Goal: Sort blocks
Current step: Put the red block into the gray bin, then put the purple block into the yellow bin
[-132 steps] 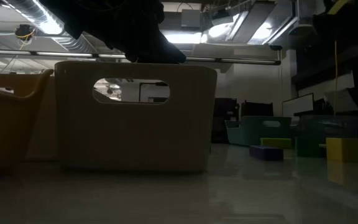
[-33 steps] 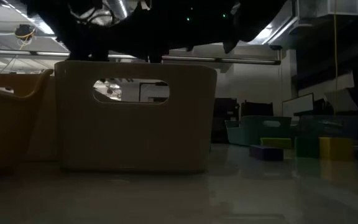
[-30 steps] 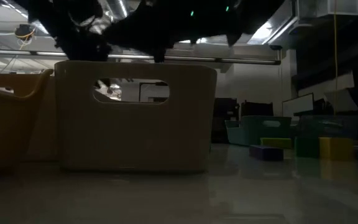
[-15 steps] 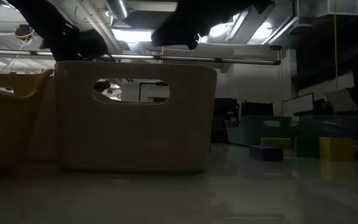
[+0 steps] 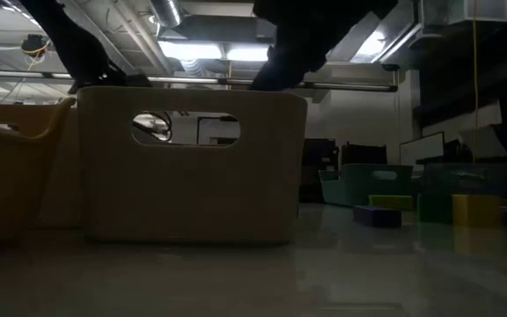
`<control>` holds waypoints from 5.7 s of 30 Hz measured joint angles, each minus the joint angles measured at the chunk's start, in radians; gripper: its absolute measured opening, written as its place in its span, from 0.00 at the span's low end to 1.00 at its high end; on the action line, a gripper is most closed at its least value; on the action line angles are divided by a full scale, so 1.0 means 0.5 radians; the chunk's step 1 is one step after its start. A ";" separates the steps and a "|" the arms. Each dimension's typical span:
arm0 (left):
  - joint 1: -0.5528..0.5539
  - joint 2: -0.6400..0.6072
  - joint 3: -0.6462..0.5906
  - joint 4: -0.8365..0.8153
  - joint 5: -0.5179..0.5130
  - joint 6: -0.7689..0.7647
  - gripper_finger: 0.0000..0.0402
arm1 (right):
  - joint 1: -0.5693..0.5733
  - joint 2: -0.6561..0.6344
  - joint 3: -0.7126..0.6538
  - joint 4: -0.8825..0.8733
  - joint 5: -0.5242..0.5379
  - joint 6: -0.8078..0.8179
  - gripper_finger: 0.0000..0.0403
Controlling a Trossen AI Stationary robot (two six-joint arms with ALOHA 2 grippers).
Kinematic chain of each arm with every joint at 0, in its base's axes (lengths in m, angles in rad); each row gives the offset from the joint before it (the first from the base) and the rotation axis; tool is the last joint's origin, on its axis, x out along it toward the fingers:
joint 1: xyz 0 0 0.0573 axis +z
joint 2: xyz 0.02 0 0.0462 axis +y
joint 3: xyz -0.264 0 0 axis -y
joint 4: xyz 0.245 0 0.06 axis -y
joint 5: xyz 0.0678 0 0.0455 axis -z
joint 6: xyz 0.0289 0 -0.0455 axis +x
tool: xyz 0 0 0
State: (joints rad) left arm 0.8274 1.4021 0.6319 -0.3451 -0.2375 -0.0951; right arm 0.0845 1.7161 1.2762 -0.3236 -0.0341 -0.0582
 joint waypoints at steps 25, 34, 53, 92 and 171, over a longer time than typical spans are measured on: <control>0.060 0.176 0.007 0.102 0.148 -0.018 0.22 | 0.000 -0.096 -0.001 -0.240 0.001 0.044 0.23; 0.063 0.159 0.142 0.071 0.139 -0.066 0.21 | 0.001 -0.529 -0.001 -0.608 0.168 0.105 0.23; -0.498 -0.119 0.336 0.109 1.183 -0.395 0.22 | 0.001 -1.804 -1.413 0.035 0.504 0.624 0.23; -2.125 0.202 0.336 0.709 0.357 -0.483 0.50 | 0.001 -1.655 -1.641 0.554 -0.138 1.014 0.23; -2.121 0.185 0.336 0.712 0.347 -0.440 0.51 | 0.001 0.055 -0.693 -0.241 -0.472 -1.611 0.41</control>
State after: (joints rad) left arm -0.2329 1.4948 0.8001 0.0107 -0.0641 -0.3149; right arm 0.0849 1.7438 0.9300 -0.4443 -0.2702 -0.8638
